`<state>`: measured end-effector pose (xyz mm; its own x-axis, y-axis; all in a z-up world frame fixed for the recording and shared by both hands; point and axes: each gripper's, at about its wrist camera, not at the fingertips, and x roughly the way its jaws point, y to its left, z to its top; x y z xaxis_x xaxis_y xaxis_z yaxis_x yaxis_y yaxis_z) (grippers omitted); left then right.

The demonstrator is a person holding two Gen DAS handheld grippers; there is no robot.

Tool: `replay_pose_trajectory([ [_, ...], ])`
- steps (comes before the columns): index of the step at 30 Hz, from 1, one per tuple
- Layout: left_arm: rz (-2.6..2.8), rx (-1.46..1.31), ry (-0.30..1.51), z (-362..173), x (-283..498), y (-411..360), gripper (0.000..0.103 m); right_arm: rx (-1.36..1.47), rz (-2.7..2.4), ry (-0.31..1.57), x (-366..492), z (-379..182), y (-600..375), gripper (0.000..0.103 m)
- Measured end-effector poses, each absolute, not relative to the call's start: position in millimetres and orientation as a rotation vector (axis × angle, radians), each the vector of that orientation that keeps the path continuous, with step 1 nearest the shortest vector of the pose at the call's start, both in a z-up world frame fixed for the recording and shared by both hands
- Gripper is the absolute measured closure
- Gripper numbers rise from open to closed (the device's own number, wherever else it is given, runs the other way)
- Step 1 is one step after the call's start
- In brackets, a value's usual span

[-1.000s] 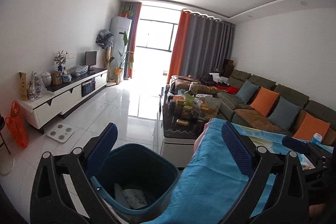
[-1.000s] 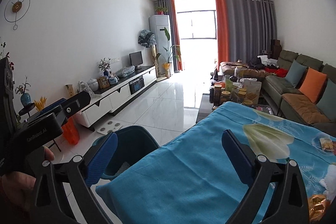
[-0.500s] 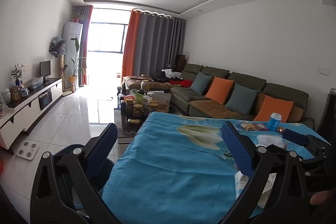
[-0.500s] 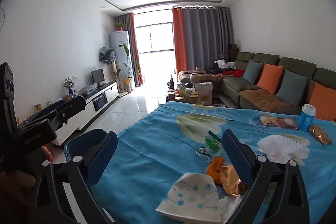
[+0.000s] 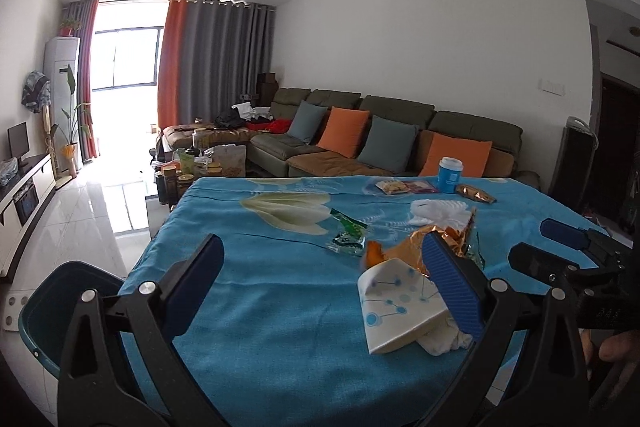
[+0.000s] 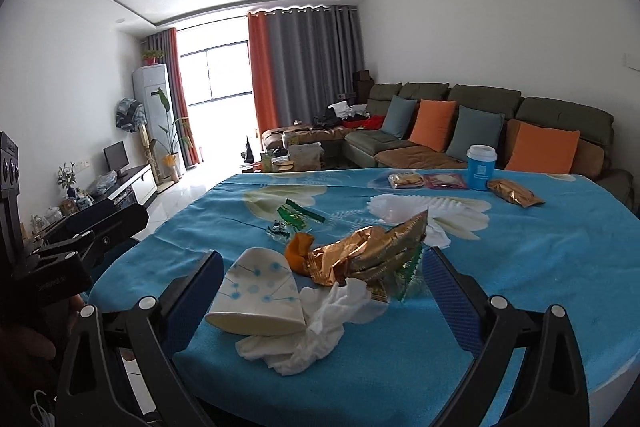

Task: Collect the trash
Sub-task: 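Move both grippers back over the trash on the table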

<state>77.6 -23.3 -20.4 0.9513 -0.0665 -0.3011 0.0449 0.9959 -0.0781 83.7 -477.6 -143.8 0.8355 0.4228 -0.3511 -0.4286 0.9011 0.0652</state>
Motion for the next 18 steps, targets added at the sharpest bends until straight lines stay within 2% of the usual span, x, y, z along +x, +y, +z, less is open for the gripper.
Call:
replay_pose_trajectory([
  [11,-0.143,-0.02,0.397,-41,81,-31,0.006,0.017,0.427,0.448,85,-160,-483,0.008],
  [18,-0.193,0.006,0.477,-64,94,-36,0.006,0.049,0.426,0.523,98,-174,-484,0.014],
])
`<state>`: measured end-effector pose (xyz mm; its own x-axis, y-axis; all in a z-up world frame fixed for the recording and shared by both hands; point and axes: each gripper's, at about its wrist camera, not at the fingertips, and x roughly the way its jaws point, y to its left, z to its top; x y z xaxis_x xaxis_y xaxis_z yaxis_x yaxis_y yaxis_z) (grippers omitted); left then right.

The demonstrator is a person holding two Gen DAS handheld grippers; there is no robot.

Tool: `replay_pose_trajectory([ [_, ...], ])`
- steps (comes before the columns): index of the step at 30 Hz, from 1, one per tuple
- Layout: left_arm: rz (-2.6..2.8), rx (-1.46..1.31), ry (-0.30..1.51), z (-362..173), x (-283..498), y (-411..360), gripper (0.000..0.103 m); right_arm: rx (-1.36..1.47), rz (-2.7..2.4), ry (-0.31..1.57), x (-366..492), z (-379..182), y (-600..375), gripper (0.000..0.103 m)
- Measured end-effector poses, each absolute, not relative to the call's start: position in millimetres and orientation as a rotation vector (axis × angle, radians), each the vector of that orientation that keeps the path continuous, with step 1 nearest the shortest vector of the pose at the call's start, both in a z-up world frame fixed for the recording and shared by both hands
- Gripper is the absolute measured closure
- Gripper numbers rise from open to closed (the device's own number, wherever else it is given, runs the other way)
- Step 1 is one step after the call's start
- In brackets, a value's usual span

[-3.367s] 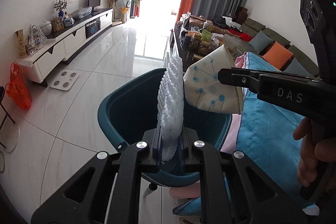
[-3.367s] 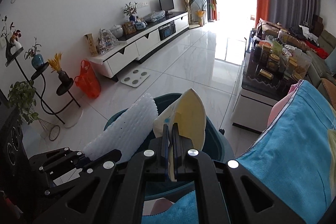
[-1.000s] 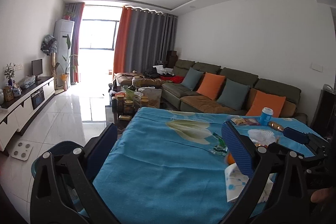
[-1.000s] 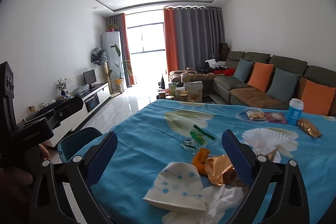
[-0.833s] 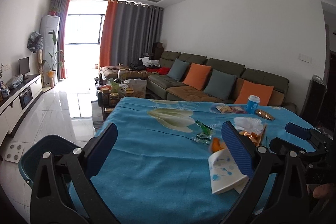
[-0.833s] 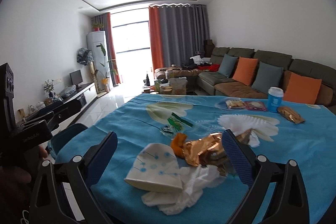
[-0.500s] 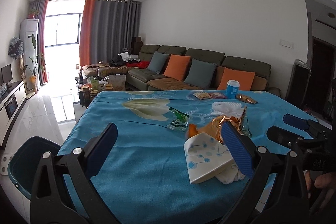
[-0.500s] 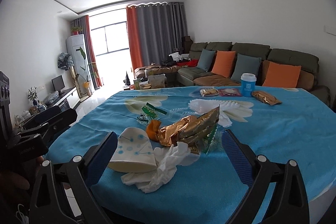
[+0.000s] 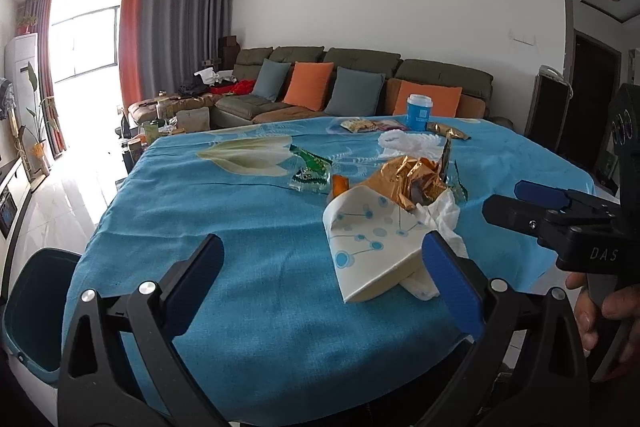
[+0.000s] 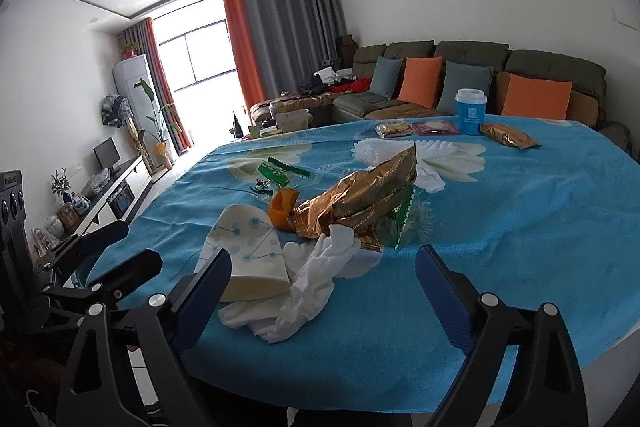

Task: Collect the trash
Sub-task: 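Move both grippers back over the trash on the table, then grasp the white dotted paper cone with the left gripper while the right gripper grasps the tissue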

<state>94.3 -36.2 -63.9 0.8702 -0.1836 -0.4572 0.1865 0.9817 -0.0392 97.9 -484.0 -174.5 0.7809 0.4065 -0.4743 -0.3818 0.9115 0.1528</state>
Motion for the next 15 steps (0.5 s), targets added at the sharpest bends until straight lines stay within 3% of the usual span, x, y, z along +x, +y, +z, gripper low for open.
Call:
replay_pose_trajectory([
  [15,-0.135,0.274,0.515,-100,111,-69,0.006,0.053,0.418,0.603,114,-189,-479,0.019],
])
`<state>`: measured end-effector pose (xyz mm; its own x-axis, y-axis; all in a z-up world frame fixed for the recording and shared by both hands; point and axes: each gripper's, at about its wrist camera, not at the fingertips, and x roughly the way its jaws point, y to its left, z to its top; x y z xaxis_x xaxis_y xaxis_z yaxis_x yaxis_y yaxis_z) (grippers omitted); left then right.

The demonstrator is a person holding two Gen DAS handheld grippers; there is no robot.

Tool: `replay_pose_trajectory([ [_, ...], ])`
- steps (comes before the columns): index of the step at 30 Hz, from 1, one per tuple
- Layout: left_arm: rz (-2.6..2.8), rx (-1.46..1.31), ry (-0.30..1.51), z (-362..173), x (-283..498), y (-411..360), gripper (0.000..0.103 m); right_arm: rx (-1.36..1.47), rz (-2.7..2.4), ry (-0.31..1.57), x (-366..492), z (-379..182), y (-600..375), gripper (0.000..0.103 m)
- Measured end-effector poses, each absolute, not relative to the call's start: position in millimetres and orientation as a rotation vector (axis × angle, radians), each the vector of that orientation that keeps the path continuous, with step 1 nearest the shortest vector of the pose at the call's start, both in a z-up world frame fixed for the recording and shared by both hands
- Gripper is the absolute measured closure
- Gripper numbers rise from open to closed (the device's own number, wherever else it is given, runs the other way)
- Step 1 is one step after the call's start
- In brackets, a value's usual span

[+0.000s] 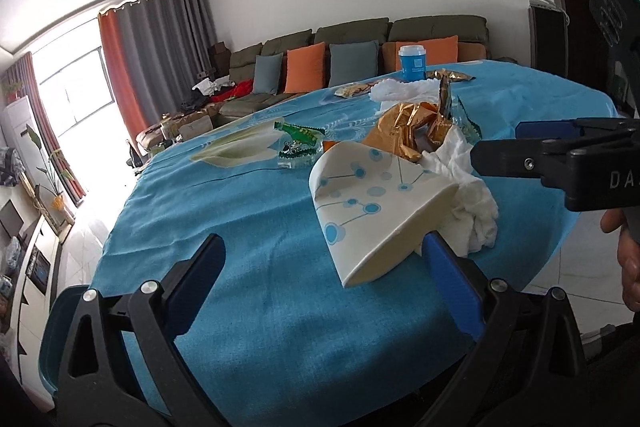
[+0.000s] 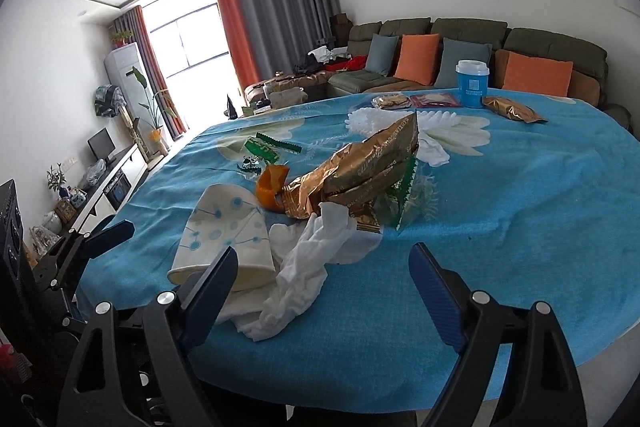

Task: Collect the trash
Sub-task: 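Grasp the white dotted paper cone with the left gripper while the right gripper grasps the tissue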

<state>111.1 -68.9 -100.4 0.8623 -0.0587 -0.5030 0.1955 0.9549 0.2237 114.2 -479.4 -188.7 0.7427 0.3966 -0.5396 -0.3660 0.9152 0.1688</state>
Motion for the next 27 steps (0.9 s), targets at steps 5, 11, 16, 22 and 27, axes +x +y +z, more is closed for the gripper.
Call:
replay_pose_trajectory([
  [5,-0.102,0.314,0.544,-106,121,-72,0.021,0.054,0.421,0.609,116,-191,-479,0.019],
  [11,-0.089,0.414,0.468,-103,117,-87,0.034,0.062,0.432,0.649,123,-200,-476,0.023],
  [16,-0.095,0.457,0.469,-106,118,-95,0.059,0.055,0.445,0.661,130,-201,-472,0.033],
  [22,-0.102,0.459,0.486,-109,120,-93,0.085,0.045,0.47,0.683,135,-202,-465,0.054],
  [27,-0.1,0.453,0.49,-110,122,-90,0.099,0.028,0.495,0.705,136,-204,-459,0.076],
])
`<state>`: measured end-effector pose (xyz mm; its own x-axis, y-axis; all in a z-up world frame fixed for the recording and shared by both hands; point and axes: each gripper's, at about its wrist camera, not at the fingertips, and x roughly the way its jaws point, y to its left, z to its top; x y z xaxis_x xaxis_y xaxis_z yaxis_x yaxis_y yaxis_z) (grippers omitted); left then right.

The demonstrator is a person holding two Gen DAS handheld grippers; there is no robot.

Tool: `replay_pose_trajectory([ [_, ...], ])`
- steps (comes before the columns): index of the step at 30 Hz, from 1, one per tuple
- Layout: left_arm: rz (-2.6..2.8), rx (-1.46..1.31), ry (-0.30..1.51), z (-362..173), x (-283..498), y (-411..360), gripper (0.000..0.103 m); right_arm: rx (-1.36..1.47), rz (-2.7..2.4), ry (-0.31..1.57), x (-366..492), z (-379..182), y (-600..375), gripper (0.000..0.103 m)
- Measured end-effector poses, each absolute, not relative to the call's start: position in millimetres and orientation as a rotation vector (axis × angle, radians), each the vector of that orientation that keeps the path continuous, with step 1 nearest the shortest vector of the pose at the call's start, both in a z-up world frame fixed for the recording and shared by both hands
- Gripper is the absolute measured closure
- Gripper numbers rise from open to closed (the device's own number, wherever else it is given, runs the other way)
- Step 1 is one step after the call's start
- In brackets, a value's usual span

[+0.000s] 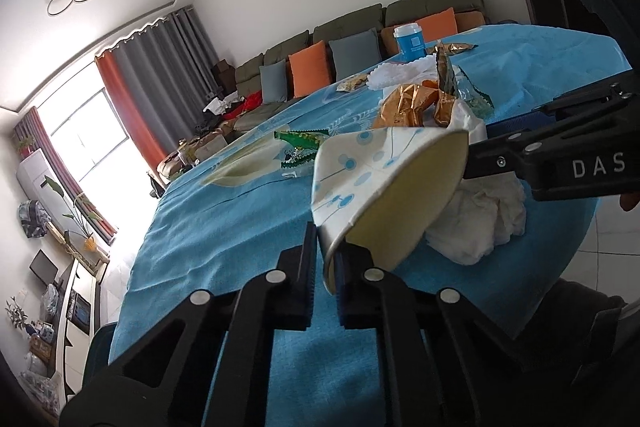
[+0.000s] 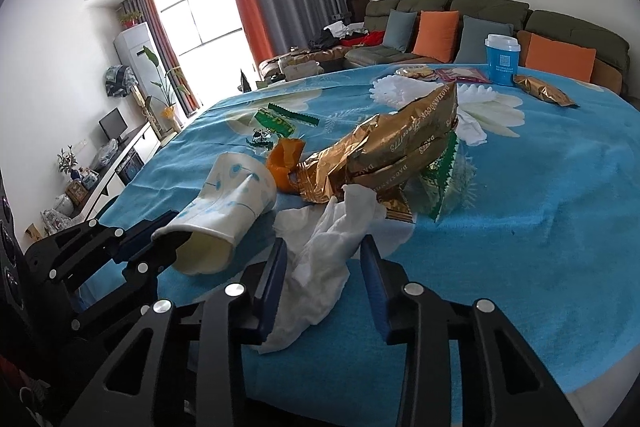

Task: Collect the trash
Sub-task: 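Grasp the white dotted paper cone with the left gripper while the right gripper grasps the tissue, then carry the paper cone and tissue over the teal wastebasket with both grippers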

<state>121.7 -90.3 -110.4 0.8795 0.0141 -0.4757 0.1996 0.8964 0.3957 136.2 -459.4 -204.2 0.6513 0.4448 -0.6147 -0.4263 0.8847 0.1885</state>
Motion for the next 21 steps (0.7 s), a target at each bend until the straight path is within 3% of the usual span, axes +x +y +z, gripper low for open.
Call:
replay_pose_trajectory([
  [5,-0.104,0.416,0.482,-107,120,-83,0.1,0.013,0.504,0.696,133,-200,-456,0.095],
  [21,-0.063,0.059,0.46,-67,114,-16,0.1,-0.03,0.603,0.565,120,-160,-433,0.098],
])
